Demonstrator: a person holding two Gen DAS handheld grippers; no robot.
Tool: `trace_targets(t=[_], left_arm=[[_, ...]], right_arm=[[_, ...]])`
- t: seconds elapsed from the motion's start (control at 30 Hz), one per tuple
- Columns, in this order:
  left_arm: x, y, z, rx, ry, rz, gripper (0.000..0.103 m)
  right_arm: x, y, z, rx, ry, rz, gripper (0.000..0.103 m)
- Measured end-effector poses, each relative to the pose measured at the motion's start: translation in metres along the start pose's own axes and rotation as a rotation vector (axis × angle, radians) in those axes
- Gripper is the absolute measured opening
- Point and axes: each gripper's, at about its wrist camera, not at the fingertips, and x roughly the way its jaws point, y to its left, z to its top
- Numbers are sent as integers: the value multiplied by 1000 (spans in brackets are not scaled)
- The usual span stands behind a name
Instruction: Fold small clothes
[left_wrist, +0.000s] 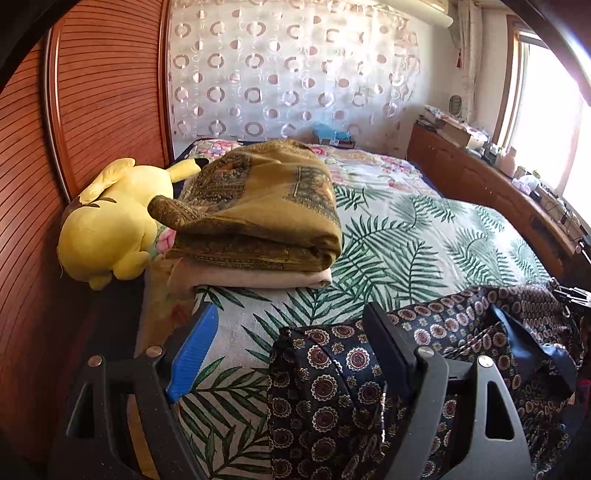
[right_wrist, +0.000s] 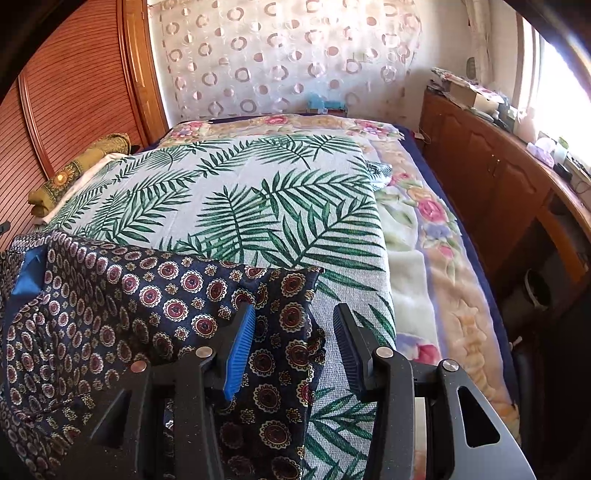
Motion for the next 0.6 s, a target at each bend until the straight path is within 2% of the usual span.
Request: trace_targets(t=[0.17,0.33,0.47,0.6], left_arm=[[17,2,-7,-2,78,43,81],[28,8,-15,-14,134,13,81],[35,4,-21,6,180,-28,63],[37,-2,-22,38,188,-52,51]], right_arm=[[1,-6,0,9,-4,12,52],[6,-7,-1,1,-2,9,53],[6,-4,0,-17,11,16,53],[5,4,0,-63,24,63,52]])
